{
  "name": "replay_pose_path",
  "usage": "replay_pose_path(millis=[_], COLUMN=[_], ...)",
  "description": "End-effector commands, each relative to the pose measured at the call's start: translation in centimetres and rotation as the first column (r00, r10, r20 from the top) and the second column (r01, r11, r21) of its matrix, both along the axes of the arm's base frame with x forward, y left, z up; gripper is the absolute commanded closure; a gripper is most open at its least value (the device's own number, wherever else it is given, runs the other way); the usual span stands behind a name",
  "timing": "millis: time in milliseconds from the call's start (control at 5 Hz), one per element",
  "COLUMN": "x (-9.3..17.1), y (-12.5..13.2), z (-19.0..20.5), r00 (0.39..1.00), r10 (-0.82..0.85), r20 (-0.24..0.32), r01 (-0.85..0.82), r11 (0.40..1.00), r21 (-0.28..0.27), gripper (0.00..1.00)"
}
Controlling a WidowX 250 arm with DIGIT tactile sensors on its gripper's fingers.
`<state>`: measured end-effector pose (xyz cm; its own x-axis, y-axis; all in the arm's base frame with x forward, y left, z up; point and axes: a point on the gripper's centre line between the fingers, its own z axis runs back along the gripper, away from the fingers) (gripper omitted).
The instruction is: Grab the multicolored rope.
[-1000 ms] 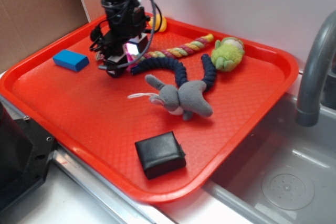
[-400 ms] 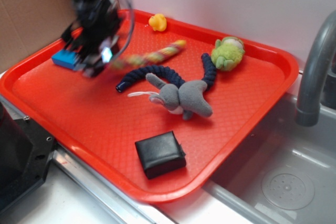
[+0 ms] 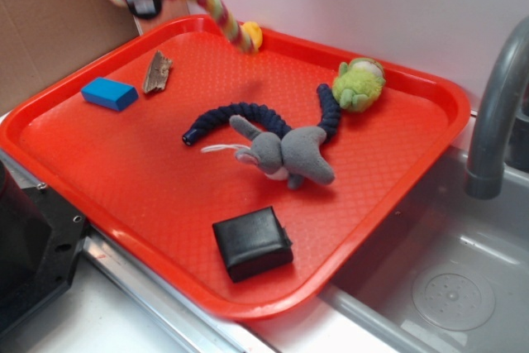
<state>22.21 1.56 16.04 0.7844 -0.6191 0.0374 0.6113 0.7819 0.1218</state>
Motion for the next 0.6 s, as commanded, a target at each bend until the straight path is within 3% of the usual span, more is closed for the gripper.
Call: replay_pose_path(millis=[0, 200, 400], x=[-4.6, -5.3, -4.9], y=[0.7, 1.6, 1.6], z=[9.8, 9.3, 8.0], r00=[0.879, 0.761, 0.712], r10=[0.468, 0.647, 0.698], r20=[0.09, 0.05, 0.078], r01=[-0.458, -0.64, -0.699], r11=[0.882, 0.76, 0.715], r21=[-0.109, -0.112, -0.018], gripper=[1.0, 1.0, 1.0])
